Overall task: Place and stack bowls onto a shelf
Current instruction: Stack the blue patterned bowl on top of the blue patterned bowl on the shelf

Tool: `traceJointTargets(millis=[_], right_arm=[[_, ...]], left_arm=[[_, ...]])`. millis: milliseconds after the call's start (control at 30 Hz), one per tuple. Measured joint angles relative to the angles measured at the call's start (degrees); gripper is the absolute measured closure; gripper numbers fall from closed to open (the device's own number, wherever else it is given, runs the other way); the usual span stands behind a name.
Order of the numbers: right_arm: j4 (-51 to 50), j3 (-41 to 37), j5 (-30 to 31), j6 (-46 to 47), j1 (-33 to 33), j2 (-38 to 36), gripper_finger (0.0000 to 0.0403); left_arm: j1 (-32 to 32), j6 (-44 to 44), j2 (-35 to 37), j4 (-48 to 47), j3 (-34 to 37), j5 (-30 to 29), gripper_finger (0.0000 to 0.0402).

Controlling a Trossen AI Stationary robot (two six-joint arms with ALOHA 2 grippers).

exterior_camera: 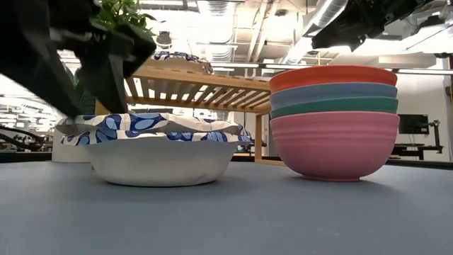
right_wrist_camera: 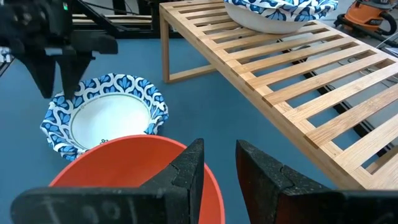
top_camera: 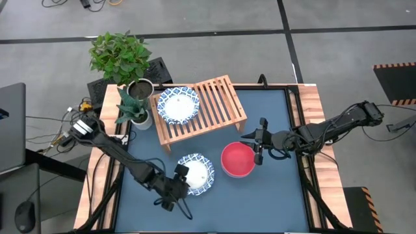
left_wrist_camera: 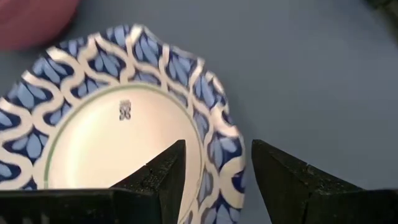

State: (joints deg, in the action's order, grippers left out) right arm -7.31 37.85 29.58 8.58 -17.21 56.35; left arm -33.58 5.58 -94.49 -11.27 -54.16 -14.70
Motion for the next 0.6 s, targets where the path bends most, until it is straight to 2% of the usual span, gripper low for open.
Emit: traceJointTargets(millis=[467,600], right_arm=[[-0.2,0.0,0.0,0.0,0.0,0.0,0.0284],[-0.4,0.0,0.0,0.0,0.0,0.0,0.0284]], left_arm=[[0.6,2.1,-1.2,-1.4,-0.2,0.6,0.0234],[0.6,2.4,-1.2,-1.4,-0.2,0.6,0.0255]])
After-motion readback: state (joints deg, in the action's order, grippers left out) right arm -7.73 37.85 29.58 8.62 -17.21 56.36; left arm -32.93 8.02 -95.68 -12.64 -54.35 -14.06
